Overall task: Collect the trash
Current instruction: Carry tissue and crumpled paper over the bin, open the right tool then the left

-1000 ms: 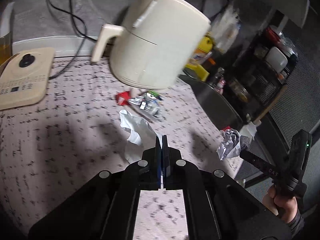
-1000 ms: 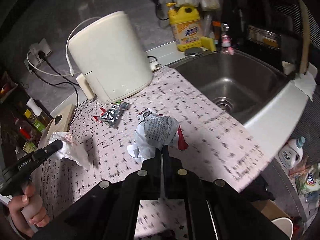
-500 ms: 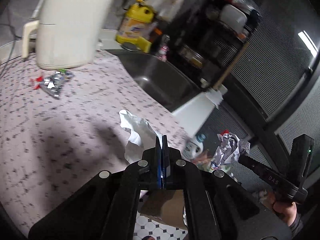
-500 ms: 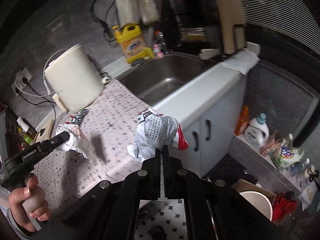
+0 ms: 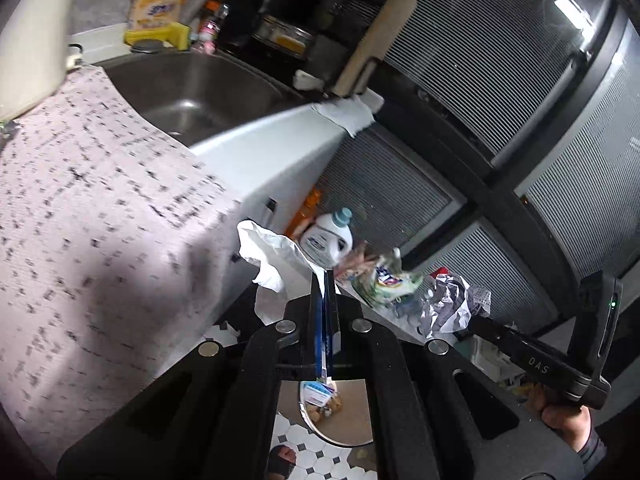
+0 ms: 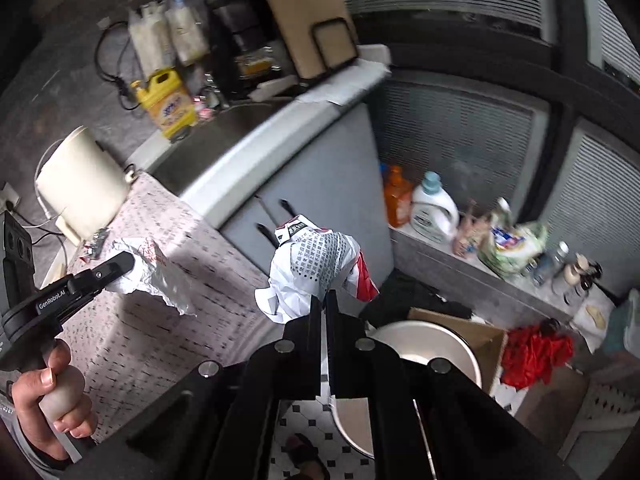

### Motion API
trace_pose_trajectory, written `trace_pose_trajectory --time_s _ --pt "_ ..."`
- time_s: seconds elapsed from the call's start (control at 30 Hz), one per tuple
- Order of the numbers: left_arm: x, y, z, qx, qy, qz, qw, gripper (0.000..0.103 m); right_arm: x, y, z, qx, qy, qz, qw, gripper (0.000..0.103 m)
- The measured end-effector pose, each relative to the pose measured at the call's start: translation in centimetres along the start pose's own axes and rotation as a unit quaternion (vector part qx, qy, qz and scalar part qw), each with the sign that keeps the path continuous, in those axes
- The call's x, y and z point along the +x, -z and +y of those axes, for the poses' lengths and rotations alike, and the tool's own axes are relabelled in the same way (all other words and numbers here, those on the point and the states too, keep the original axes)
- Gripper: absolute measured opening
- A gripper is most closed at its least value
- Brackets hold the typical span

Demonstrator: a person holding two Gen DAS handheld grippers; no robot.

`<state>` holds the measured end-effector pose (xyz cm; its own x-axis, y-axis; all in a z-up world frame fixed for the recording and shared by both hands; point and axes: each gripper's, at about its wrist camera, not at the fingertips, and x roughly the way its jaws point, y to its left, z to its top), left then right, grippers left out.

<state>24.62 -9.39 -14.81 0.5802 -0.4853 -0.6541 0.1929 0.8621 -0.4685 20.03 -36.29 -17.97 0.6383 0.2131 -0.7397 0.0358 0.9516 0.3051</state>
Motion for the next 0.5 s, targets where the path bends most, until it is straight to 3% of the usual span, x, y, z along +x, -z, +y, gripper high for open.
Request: trace_pose_trajectory --time_s 0.43,0.5 --pt "6.1 4.7 -5.5 0.009 0.011 0.058 0.9982 0.002 1.9 6.3 -6.7 0.008 0.013 0.094 0.995 0.007" --pt "6.7 5.5 -5.9 0.008 0.009 0.064 0.9978 0.002 2.4 7.0 -7.7 0.015 0.018 0.107 0.994 0.021"
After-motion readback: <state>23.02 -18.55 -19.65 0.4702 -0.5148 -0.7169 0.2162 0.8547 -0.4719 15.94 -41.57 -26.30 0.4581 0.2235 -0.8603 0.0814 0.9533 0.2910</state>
